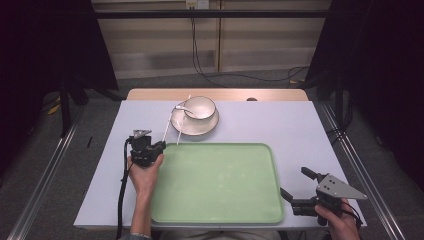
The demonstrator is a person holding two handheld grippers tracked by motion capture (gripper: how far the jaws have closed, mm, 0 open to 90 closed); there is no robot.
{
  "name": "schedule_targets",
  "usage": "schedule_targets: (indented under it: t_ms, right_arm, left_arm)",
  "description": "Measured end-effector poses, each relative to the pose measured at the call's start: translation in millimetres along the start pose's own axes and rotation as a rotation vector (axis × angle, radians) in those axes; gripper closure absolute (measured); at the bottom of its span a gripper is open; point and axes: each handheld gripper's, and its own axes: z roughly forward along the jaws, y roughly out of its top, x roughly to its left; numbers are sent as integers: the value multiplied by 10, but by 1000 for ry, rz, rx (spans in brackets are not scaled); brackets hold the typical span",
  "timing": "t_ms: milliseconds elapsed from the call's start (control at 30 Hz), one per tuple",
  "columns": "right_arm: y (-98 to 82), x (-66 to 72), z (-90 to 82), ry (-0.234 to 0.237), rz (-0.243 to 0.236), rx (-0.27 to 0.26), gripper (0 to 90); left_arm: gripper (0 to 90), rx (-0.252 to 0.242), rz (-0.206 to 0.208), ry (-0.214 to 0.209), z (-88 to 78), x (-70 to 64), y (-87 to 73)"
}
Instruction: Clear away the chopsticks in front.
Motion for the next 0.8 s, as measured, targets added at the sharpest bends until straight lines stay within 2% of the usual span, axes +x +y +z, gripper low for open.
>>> schedule_targets:
  t_ms: [67, 167, 300, 467, 533, 800]
  right_arm:
    - [2, 0, 0, -2, -1, 1, 21]
    - [3, -1, 6, 5, -4, 0, 21]
    - [5, 5, 5, 1, -3, -2, 21]
    - [3, 3, 7, 3, -3, -3, 21]
    - [3, -2, 7, 7, -2, -2, 21]
    - [4, 4, 6, 6, 0, -5, 21]
  left_arm:
    - [852, -16, -16, -12, -56, -23, -27]
    - [851, -7, -15, -13, -104, -58, -66]
    - [851, -11, -22, 32, -173, -100, -137]
    - [851, 7, -50, 39, -234, -127, -224]
    - [851, 22, -38, 51, -244, -167, -253]
    - [851, 41, -57, 63, -281, -310, -408]
